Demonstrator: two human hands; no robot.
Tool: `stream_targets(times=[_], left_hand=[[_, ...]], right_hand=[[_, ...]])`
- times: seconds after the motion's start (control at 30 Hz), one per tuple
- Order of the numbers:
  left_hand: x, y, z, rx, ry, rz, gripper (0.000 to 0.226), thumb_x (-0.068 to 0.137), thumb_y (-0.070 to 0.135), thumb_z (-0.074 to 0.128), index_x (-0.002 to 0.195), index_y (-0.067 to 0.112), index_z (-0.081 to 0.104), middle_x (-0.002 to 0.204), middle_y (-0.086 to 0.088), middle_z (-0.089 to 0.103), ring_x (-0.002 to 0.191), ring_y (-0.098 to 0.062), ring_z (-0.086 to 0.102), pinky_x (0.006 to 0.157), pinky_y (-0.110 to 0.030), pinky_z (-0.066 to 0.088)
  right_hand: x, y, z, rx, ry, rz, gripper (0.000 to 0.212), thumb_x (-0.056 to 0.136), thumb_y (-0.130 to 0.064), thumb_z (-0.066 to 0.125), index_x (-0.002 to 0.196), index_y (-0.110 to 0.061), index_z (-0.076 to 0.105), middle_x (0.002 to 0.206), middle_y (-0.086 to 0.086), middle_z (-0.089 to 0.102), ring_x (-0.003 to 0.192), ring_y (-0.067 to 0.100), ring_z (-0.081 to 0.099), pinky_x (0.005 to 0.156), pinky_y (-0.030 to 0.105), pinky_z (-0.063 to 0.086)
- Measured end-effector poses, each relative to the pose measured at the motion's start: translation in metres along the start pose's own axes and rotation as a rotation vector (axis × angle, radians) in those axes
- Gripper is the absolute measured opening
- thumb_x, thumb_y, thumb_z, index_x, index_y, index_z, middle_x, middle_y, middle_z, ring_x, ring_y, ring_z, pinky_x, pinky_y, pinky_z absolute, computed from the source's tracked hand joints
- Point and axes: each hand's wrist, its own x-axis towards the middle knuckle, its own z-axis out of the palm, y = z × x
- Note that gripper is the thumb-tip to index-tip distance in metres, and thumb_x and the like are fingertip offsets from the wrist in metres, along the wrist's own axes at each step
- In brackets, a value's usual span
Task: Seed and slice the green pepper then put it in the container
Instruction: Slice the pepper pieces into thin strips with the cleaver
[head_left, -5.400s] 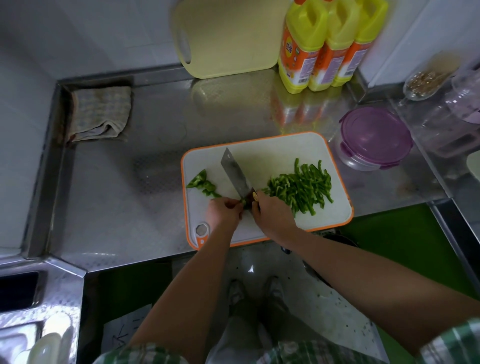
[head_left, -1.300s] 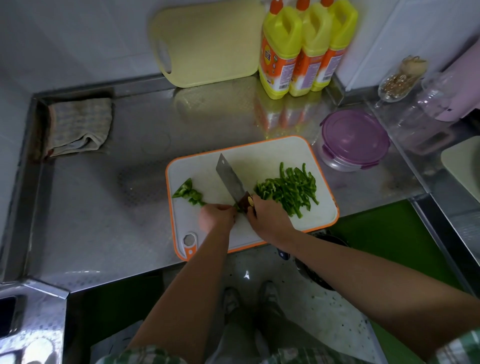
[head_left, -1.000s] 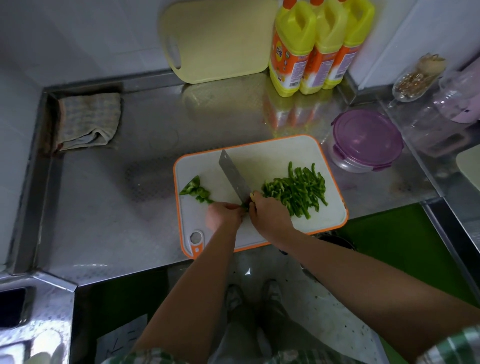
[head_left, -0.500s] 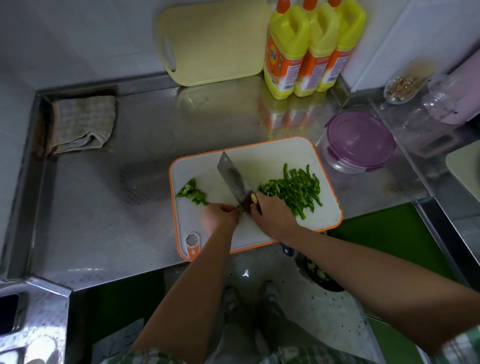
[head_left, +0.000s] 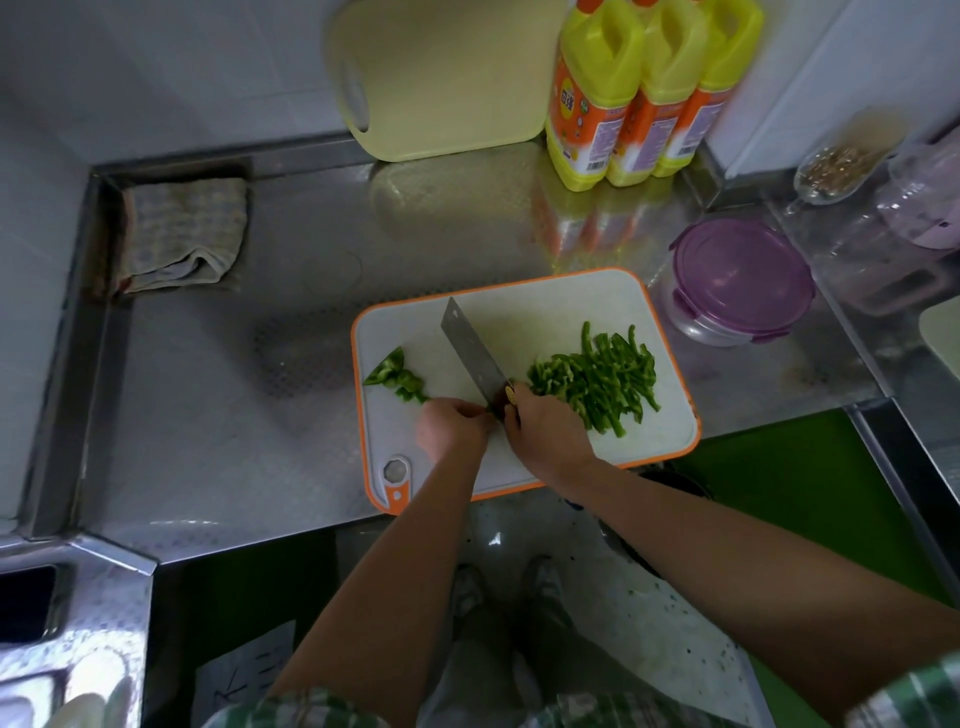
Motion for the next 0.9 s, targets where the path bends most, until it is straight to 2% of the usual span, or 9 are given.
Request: stream_targets(times=[0.17,0.3,0.4,0.5,0.57,0.73,0.9], left_hand=[[0.000,-0.001,0.000,0.036,0.000,0.063,0.007,0.075,0.023,0.078,0.079,0.017,0.078,0.076,-0.006,0.074,0.078,-0.024,0.070,0.076,-0.035,0.058],[-0.001,-0.005,0.000,0.050,0.005,0.107,0.008,0.079,0.020,0.076,0.084,0.015,0.079,0.080,-0.006,0.075,0.081,-0.022,0.069,0.078,-0.034,0.057],[-0.002,-0.005,0.000,0.076,0.014,0.128,0.009,0.079,0.020,0.073,0.084,0.015,0.079,0.080,-0.006,0.075,0.080,-0.023,0.069,0.076,-0.034,0.057],[-0.002,-0.004,0.000,0.094,0.030,0.122,0.008,0.079,0.021,0.074,0.082,0.016,0.079,0.079,-0.005,0.074,0.078,-0.022,0.069,0.076,-0.034,0.058],[-0.003,-0.004,0.000,0.084,0.039,0.113,0.007,0.078,0.021,0.074,0.078,0.015,0.078,0.076,-0.006,0.074,0.076,-0.021,0.069,0.072,-0.032,0.057],[-0.005,-0.006,0.003,0.072,0.047,0.114,0.007,0.077,0.018,0.075,0.075,0.012,0.078,0.072,-0.007,0.073,0.073,-0.022,0.069,0.068,-0.031,0.056],[-0.005,-0.007,0.003,0.085,0.041,0.115,0.007,0.077,0.019,0.076,0.077,0.012,0.079,0.074,-0.007,0.074,0.073,-0.023,0.068,0.069,-0.031,0.055]], right_hand=[[0.011,-0.006,-0.003,0.012,0.019,-0.011,0.024,0.101,-0.023,0.038,0.110,-0.007,0.053,0.084,0.014,0.064,0.076,0.033,0.062,0.056,0.034,0.036],[0.011,0.004,-0.006,0.072,0.075,0.035,0.024,0.100,-0.022,0.040,0.112,-0.005,0.053,0.068,0.005,0.049,0.059,0.026,0.053,0.050,0.031,0.032],[0.004,0.013,-0.008,0.115,0.063,0.011,0.021,0.100,-0.022,0.041,0.102,-0.004,0.053,0.059,-0.002,0.042,0.049,0.018,0.043,0.045,0.030,0.029],[-0.004,0.009,-0.007,0.120,0.052,-0.005,0.022,0.099,-0.024,0.042,0.106,-0.007,0.053,0.067,0.005,0.053,0.058,0.025,0.053,0.050,0.035,0.040],[-0.008,0.005,-0.005,0.125,0.046,-0.004,0.023,0.099,-0.024,0.042,0.110,-0.008,0.053,0.071,0.007,0.056,0.061,0.025,0.053,0.052,0.033,0.039],[-0.015,0.001,-0.005,0.125,0.026,0.046,0.016,0.099,-0.023,0.041,0.086,-0.012,0.044,0.063,-0.001,0.043,0.059,0.022,0.048,0.053,0.032,0.034],[-0.018,-0.002,-0.005,0.102,0.007,0.058,0.016,0.099,-0.021,0.040,0.085,-0.013,0.040,0.062,-0.003,0.040,0.059,0.020,0.046,0.050,0.030,0.032]])
